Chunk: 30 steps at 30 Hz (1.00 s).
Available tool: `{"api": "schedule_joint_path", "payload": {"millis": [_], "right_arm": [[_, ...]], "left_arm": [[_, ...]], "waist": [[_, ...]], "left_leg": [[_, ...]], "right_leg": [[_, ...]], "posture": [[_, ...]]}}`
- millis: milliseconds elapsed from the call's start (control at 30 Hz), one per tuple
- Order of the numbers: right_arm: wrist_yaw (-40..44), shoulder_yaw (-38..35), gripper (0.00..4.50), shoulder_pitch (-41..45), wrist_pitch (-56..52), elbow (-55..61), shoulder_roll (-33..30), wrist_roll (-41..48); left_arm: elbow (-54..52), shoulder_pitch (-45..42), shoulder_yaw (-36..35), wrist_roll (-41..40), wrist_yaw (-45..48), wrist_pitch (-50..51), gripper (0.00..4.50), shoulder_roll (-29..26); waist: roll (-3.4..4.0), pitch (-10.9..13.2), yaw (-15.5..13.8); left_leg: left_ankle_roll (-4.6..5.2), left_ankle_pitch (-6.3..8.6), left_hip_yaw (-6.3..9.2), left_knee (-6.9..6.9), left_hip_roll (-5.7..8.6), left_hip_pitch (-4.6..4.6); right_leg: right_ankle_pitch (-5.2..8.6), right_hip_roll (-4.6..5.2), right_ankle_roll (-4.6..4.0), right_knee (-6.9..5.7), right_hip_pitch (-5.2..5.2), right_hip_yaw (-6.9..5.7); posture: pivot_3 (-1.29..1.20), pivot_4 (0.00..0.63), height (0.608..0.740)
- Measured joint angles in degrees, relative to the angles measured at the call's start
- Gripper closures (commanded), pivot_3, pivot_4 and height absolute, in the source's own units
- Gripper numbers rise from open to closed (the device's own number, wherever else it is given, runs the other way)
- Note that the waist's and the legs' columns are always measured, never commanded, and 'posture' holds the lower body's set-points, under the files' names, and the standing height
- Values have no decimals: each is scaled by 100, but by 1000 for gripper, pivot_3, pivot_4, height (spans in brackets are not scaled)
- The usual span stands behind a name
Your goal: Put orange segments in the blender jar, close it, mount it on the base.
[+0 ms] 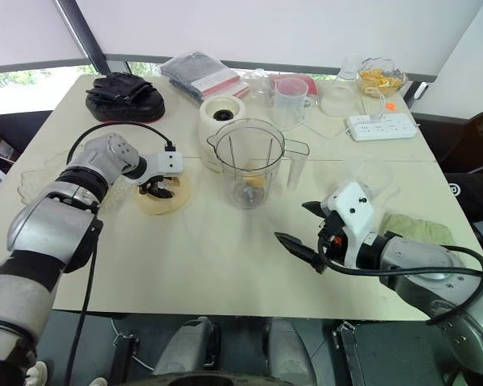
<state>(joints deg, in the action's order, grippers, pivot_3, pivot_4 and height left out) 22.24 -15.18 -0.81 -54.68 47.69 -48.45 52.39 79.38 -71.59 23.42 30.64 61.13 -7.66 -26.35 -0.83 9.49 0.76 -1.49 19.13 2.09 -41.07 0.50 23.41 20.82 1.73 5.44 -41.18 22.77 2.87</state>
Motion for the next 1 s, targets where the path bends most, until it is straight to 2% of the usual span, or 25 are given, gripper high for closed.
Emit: {"api": "schedule_joint_path", "payload": {"millis": [67,133,167,267,300,733,867,1000], "right_arm": [[-34,-59,36,-56,-5,59,-1,31],[-54,-105,36,-96,-6,76,-5,63],[-59,-105,36,-100,-7,81,-6,73],[-91,-107,36,-103,-8,103,-28,86],[-99,-107,36,-101,-8,103,-35,87],[-106,-71,36,-76,-4,99,-63,13],[-100,68,36,-21,20,56,-39,-92],[-62,212,36,-4,68,-73,18,-251]], "left_arm": [[-1,3,-1,1,0,24,1708,7],[-6,12,-1,3,11,79,2249,8],[-12,25,-2,2,24,87,2555,11],[-45,53,-6,3,80,107,4043,8],[-47,55,-16,-4,93,112,4227,-1],[-28,157,-538,-275,180,217,4225,-60],[-32,157,-907,-677,719,170,4225,0],[-38,15,-968,-778,1267,114,4225,-87]], "waist": [[0,0,-1],[-1,-2,0],[0,-2,1],[3,-5,-1],[11,-13,-7],[9,-14,-28],[-9,-3,-9],[-13,-1,19]], "left_leg": [[0,0,0,0,0,-1],[0,0,0,0,0,-2],[0,0,0,0,0,-3],[0,0,0,0,0,-10],[0,0,0,0,0,-20],[1,0,3,-3,1,-22],[0,0,3,-8,1,-2],[0,0,2,-4,1,-1]], "right_leg": [[0,-1,0,0,-1,0],[0,-1,0,0,-2,0],[0,-1,0,-1,-3,0],[0,-1,0,-4,-10,0],[0,-1,0,-3,-21,0],[0,-1,0,-1,-28,-1],[0,-1,1,0,-6,-3],[0,-5,1,-1,0,-3]], "posture": [[0,150,740],[0,150,740],[0,150,740],[0,150,740],[0,150,740],[0,150,740],[0,150,740],[0,150,740]]}}
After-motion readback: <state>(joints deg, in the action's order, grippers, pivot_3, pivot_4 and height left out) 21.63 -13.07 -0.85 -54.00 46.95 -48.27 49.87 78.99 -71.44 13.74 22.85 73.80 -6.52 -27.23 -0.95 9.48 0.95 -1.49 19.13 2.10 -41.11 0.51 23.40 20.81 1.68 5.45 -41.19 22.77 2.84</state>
